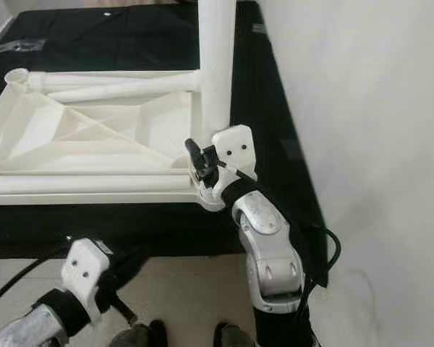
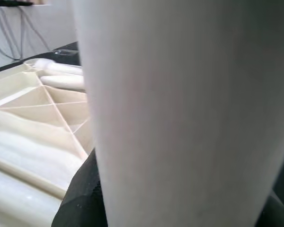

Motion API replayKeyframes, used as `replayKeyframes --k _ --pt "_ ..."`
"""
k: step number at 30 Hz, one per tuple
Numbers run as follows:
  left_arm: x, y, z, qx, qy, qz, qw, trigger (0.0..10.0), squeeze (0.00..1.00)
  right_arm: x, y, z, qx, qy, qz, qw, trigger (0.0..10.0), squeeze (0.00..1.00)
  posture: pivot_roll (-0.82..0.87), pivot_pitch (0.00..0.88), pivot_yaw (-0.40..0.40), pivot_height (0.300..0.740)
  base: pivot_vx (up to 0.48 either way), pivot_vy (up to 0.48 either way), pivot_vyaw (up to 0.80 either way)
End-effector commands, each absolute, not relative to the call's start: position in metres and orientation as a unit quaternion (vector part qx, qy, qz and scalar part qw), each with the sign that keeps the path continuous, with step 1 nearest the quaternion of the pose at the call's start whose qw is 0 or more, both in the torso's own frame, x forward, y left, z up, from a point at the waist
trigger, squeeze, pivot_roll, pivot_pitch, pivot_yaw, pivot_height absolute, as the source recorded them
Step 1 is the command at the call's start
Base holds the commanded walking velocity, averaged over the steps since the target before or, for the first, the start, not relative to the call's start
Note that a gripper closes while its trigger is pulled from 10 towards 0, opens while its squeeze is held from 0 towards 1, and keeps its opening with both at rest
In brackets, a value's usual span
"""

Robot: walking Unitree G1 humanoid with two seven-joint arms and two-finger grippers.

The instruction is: Building children table

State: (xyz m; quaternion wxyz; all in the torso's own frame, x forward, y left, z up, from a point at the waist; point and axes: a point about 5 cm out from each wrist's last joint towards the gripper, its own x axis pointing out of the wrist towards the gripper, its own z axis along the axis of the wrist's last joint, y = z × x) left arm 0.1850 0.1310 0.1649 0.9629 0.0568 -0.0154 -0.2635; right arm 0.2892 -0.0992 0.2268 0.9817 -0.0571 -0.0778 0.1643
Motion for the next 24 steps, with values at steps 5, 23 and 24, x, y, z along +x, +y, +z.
replayKeyframes --k 5,23,24 --pt "0.208 0.156 0.18 0.061 -0.038 -0.204 0.976 10.0 0.0 0.296 -0.106 0.188 -0.052 0.031 0.131 0.99 10.0 0.0 -0.03 0.255 -0.012 0.74 0.0 0.0 0.0" --pt "0.254 0.173 0.28 0.007 -0.184 -0.215 0.959 10.0 0.0 0.267 -0.09 0.193 0.011 -0.058 0.248 0.967 10.0 0.0 -0.03 0.228 0.02 0.74 0.0 0.0 0.0" --pt "0.255 0.171 0.288 -0.014 -0.191 -0.235 0.953 10.0 0.0 0.266 -0.091 0.193 0.013 -0.058 0.25 0.966 10.0 0.0 -0.03 0.228 0.02 0.74 0.0 0.0 0.0"
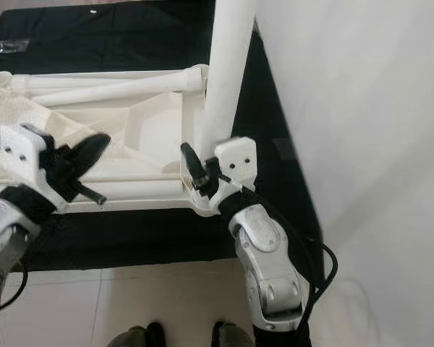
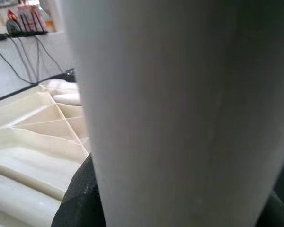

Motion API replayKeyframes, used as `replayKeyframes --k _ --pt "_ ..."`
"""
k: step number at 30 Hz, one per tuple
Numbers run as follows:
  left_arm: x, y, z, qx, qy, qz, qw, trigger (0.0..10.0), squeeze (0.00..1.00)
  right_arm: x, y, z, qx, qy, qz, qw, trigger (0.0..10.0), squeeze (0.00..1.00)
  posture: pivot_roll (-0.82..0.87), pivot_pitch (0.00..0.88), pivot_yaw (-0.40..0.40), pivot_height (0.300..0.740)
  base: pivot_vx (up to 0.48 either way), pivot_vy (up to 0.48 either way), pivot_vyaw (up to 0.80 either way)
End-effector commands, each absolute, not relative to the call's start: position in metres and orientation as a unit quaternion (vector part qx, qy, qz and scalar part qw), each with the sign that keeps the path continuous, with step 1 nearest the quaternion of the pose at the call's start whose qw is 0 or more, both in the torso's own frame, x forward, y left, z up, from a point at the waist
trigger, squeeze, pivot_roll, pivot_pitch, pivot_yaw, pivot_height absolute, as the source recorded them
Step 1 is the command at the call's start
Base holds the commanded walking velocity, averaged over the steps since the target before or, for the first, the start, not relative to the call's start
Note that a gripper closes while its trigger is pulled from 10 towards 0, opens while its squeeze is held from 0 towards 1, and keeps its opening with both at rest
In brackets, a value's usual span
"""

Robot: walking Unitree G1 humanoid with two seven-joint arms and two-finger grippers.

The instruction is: Building children table

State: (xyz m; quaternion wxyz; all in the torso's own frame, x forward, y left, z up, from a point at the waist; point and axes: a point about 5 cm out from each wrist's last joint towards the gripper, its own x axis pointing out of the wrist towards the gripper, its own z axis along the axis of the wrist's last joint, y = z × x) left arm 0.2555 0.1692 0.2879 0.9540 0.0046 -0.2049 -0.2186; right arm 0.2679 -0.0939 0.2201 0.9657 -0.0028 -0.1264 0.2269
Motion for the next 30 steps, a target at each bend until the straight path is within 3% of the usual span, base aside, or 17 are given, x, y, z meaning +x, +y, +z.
replayKeyframes --k 1,9,10,11,12,13,19,25,30 --pt "0.257 0.167 0.301 -0.042 -0.202 -0.281 0.937 10.0 0.0 0.265 -0.091 0.194 0.005 -0.06 0.255 0.965 10.0 0.0 -0.04 0.223 0.025 0.74 0.0 0.0 0.0" --pt "0.257 0.154 0.325 -0.079 -0.193 -0.441 0.873 10.0 0.0 0.266 -0.077 0.197 -0.021 -0.079 0.301 0.95 10.0 0.0 -0.04 0.207 0.04 0.74 0.0 0.0 0.0" --pt "0.255 0.153 0.334 -0.092 -0.185 -0.494 0.844 10.0 1.0 0.267 -0.072 0.199 -0.025 -0.086 0.313 0.946 10.0 0.0 -0.04 0.2 0.044 0.74 0.0 0.0 0.0" --pt "0.255 0.153 0.334 -0.092 -0.185 -0.494 0.844 10.0 1.0 0.267 -0.072 0.199 -0.025 -0.086 0.313 0.946 10.0 0.0 -0.04 0.2 0.044 0.74 0.0 0.0 0.0" --pt "0.25 0.152 0.339 -0.097 -0.179 -0.541 0.816 10.0 1.0 0.268 -0.069 0.2 -0.026 -0.089 0.318 0.943 10.0 0.0 -0.04 0.2 0.044 0.74 0.0 0.0 0.0" --pt "0.249 0.153 0.341 -0.1 -0.176 -0.551 0.809 10.0 1.0 0.268 -0.069 0.2 -0.027 -0.09 0.32 0.943 10.0 0.0 -0.04 0.2 0.044 0.74 0.0 0.0 0.0" --pt "0.254 0.155 0.347 -0.072 -0.168 -0.548 0.816 10.0 1.0 0.27 -0.063 0.203 -0.038 -0.098 0.338 0.935 10.0 0.0 -0.04 0.195 0.046 0.74 0.0 0.0 0.0" --pt "0.259 0.142 0.349 -0.064 -0.15 -0.602 0.781 10.0 1.0 0.269 -0.05 0.206 -0.07 -0.11 0.371 0.919 10.0 0.0 -0.05 0.191 0.058 0.74 0.0 0.0 0.0" --pt "0.271 0.132 0.349 -0.043 -0.141 -0.611 0.778 10.0 1.0 0.271 -0.043 0.209 -0.076 -0.119 0.383 0.913 10.0 0.0 -0.04 0.189 0.061 0.74 0.0 0.0 0.0"
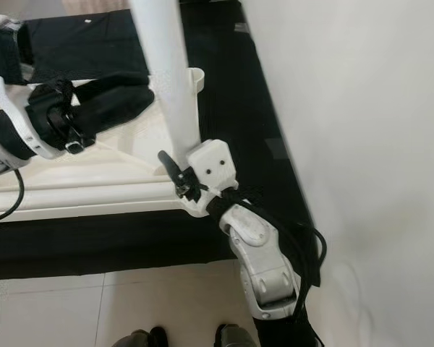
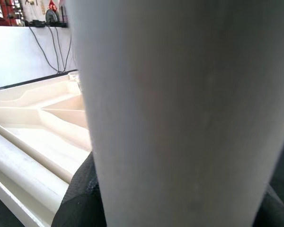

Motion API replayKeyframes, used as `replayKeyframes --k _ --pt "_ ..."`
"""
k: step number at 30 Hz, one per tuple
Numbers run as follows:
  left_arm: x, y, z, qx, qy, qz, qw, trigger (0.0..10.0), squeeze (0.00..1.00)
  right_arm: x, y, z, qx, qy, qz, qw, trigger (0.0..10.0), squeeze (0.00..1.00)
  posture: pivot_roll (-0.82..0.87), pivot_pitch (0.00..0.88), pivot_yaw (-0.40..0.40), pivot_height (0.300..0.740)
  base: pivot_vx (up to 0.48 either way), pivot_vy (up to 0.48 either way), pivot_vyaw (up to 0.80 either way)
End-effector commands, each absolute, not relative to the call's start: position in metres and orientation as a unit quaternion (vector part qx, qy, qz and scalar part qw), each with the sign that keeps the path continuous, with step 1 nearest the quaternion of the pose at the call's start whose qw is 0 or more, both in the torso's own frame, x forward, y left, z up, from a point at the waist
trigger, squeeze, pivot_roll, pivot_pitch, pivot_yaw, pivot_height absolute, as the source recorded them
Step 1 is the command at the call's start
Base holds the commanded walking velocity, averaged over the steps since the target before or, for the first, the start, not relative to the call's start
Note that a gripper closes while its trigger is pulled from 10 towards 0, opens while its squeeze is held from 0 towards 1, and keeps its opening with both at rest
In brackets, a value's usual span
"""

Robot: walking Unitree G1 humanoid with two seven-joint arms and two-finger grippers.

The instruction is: Building children table

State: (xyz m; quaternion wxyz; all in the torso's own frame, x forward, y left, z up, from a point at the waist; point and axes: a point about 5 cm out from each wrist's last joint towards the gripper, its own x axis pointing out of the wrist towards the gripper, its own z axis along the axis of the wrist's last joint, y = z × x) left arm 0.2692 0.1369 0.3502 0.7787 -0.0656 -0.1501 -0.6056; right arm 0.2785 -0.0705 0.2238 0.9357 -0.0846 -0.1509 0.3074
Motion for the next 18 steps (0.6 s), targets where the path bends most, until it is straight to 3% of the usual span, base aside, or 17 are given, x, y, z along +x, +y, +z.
replayKeyframes --k 1,4,5,8,9,14,18 --pt "0.274 0.13 0.348 -0.04 -0.139 -0.612 0.778 10.0 1.0 0.272 -0.041 0.21 -0.076 -0.121 0.386 0.912 10.0 0.0 -0.04 0.188 0.062 0.74 0.0 0.0 0.0" --pt "0.282 0.124 0.345 -0.03 -0.135 -0.608 0.782 10.0 1.0 0.272 -0.037 0.21 -0.079 -0.123 0.392 0.908 10.0 0.0 -0.04 0.188 0.063 0.74 0.0 0.0 0.0" --pt "0.288 0.122 0.343 -0.022 -0.133 -0.602 0.787 10.0 0.15 0.272 -0.035 0.211 -0.082 -0.124 0.397 0.906 10.0 0.0 -0.04 0.188 0.063 0.74 0.0 0.0 0.0" --pt "0.294 0.118 0.339 -0.008 -0.13 -0.599 0.79 10.0 0.15 0.271 -0.032 0.211 -0.084 -0.124 0.402 0.903 10.0 0.0 -0.04 0.188 0.063 0.74 0.0 0.0 0.0" --pt "0.296 0.115 0.339 -0.002 -0.13 -0.602 0.788 10.0 0.0 0.272 -0.03 0.211 -0.086 -0.124 0.406 0.902 10.0 0.0 -0.05 0.187 0.064 0.74 0.0 0.0 0.0" --pt "0.296 0.104 0.345 0.015 -0.14 -0.627 0.766 10.0 0.0 0.274 -0.026 0.213 -0.092 -0.125 0.414 0.897 10.0 0.0 -0.05 0.186 0.067 0.74 0.0 0.0 0.0" --pt "0.302 0.102 0.346 0.053 -0.157 -0.606 0.778 10.0 0.0 0.276 -0.024 0.213 -0.096 -0.126 0.416 0.895 10.0 0.0 -0.04 0.187 0.066 0.74 0.0 0.0 0.0"
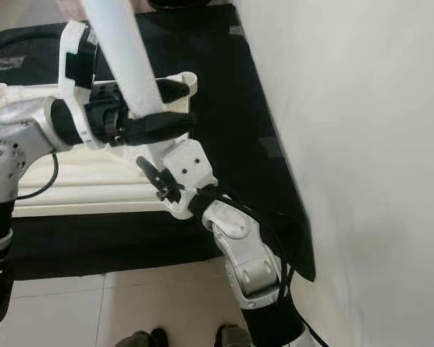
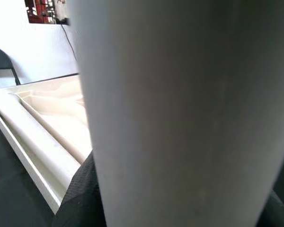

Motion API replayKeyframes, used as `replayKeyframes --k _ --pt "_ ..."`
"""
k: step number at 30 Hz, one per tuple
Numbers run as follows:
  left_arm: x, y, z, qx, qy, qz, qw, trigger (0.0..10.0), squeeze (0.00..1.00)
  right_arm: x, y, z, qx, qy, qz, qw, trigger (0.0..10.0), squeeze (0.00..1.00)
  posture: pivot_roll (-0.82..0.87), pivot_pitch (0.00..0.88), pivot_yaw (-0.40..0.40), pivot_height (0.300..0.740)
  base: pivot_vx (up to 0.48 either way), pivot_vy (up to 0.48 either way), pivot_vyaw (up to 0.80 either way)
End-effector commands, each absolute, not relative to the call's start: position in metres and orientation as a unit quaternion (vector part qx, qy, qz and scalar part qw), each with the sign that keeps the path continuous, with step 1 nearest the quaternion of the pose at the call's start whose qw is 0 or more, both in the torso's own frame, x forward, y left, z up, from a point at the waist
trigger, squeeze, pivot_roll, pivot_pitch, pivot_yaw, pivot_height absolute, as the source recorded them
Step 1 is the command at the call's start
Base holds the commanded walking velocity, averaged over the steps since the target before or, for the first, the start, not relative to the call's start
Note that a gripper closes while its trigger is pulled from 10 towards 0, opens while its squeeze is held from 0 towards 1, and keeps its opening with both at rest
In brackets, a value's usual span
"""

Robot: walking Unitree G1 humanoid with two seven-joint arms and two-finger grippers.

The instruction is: Building children table

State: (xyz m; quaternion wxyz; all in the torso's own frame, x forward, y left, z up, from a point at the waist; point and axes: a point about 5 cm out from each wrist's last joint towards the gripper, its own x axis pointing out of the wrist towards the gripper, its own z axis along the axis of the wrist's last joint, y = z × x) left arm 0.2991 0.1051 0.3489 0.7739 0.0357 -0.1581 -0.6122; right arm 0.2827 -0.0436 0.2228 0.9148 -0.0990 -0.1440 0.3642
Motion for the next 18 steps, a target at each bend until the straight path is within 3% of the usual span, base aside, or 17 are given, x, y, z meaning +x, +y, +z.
replayKeyframes --k 1,2,3,4,18 --pt "0.303 0.102 0.348 0.063 -0.167 -0.596 0.783 10.0 0.0 0.276 -0.024 0.213 -0.097 -0.125 0.417 0.895 10.0 0.0 -0.04 0.187 0.064 0.74 0.0 0.0 0.0" --pt "0.305 0.101 0.35 0.073 -0.177 -0.582 0.79 4.4 0.0 0.276 -0.024 0.213 -0.099 -0.125 0.417 0.895 10.0 0.0 -0.04 0.187 0.064 0.74 0.0 0.0 0.0" --pt "0.306 0.101 0.352 0.079 -0.184 -0.573 0.794 4.4 0.0 0.276 -0.023 0.213 -0.1 -0.124 0.417 0.895 10.0 0.0 -0.04 0.187 0.064 0.74 0.0 0.0 0.0" --pt "0.306 0.1 0.354 0.085 -0.195 -0.565 0.797 0.0 0.0 0.276 -0.023 0.212 -0.103 -0.121 0.417 0.895 10.0 0.0 -0.04 0.186 0.062 0.74 0.0 0.0 0.0" --pt "0.292 0.103 0.357 0.059 -0.232 -0.542 0.805 0.0 0.0 0.282 -0.029 0.208 -0.121 -0.102 0.415 0.896 10.0 0.0 -0.04 0.195 0.039 0.74 0.0 0.0 0.0"
